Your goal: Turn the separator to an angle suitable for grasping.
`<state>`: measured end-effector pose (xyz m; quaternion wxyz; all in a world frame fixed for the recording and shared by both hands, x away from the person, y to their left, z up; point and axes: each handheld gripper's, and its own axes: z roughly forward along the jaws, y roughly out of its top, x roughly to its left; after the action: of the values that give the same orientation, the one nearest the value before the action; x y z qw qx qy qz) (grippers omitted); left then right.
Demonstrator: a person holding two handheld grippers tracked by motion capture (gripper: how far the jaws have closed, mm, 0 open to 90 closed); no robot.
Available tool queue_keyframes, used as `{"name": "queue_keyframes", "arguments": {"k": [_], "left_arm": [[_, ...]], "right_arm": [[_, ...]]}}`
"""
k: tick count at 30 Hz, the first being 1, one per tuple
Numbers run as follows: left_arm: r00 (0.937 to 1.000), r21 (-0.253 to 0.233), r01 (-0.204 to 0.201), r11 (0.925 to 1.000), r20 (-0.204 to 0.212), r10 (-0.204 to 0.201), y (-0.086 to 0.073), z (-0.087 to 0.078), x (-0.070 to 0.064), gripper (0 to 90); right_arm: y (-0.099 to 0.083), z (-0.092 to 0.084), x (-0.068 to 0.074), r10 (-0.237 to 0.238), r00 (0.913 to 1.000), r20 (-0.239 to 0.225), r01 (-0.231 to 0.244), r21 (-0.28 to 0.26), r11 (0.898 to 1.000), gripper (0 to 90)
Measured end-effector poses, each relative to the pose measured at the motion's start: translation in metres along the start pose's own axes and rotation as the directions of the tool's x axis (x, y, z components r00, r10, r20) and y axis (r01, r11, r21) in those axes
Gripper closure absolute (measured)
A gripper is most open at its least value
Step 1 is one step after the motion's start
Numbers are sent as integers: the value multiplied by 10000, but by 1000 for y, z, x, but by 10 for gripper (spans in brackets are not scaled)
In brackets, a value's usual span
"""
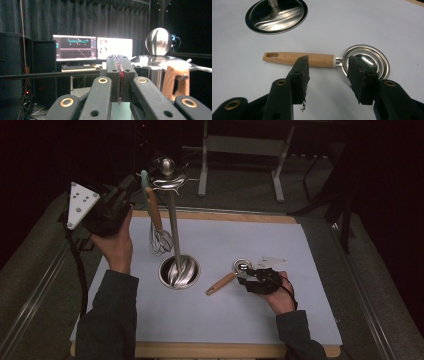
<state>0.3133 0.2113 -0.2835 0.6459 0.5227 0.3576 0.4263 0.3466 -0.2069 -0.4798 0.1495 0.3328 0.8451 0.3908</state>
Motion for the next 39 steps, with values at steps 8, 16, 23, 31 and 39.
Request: {"name": "queue_keyframes", "arguments": {"k": [8,16,23,31,39], "left_arm": [[9997,624,177,9979,153,-187,-9,-14,15,875],[10000,1537,-14,9881,-93,28,-37,-26,23,865],[9995,2505,76,9681,-323,5,-74,-38,32,838],[9978,3586,602,9316,-483,-458,-135,-55,33,804],[9942,4660,1051,8785,-682,-828,-200,-76,26,790]], "right_arm": [[-1,-2,-3,-57,10000,58,57,97,9999,515],[9,-4,-3,-602,9980,212,592,443,9973,518],[22,-1,-11,-882,9959,209,865,716,9937,495],[36,6,-18,-991,9946,307,963,814,9920,509],[47,23,-27,-792,9957,480,747,878,9933,620]]}}
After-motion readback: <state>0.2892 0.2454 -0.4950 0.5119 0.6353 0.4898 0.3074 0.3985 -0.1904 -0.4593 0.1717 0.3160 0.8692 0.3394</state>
